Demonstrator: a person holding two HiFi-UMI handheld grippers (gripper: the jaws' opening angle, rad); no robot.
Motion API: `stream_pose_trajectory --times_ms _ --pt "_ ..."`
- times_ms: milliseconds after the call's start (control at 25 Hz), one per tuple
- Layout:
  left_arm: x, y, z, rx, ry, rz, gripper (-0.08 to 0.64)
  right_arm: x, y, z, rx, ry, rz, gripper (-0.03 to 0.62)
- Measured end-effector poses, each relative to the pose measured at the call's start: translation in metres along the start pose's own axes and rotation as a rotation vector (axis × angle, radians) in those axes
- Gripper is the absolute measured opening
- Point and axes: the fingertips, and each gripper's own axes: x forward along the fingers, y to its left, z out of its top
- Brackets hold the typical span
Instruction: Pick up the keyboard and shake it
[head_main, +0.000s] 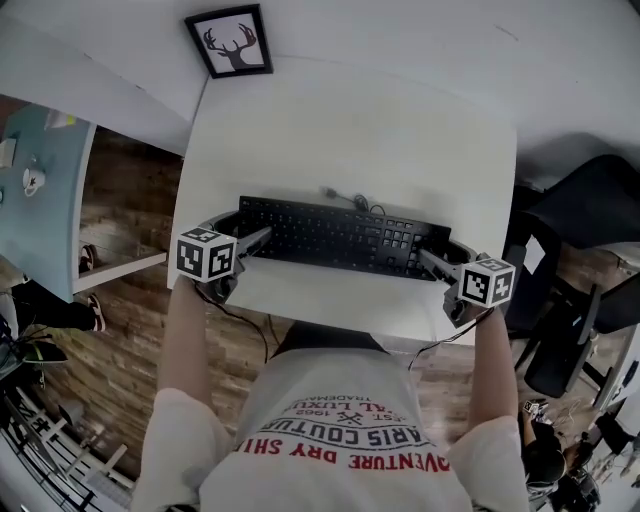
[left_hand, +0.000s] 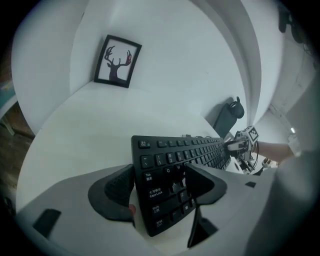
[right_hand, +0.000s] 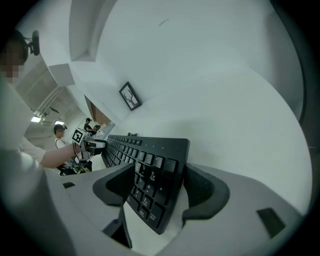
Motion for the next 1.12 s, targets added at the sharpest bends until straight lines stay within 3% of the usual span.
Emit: stream_pose_trajectory --times_ms 200,440,720,880,1120 --pt "-0.003 0.005 0.001 -0.022 -0.007 -0.077 0.301 0.001 0.0 -0.002 -0.064 0.024 0.026 0.304" --pt "0.0 0.002 0.002 0.02 -0.012 -0.073 0.285 0.0 -0.004 0.002 -0.031 -0.039 0.003 0.276" --pt "-0.008 0.003 0.01 -0.158 -0.187 -0.1 0.258 -0.004 0.002 0.0 -0.035 -0.058 -0.014 0.265" --pt "-0.011 -0.005 0.004 -0.126 -0.189 -0.093 0.255 -0.011 0.003 -0.008 -0.048 -0.061 -0.03 0.262" --pt "-0.036 -0.031 0.02 -0.064 -0.269 -0.087 0.255 -0.045 0.014 0.011 -0.045 -0.205 -0.013 0.236"
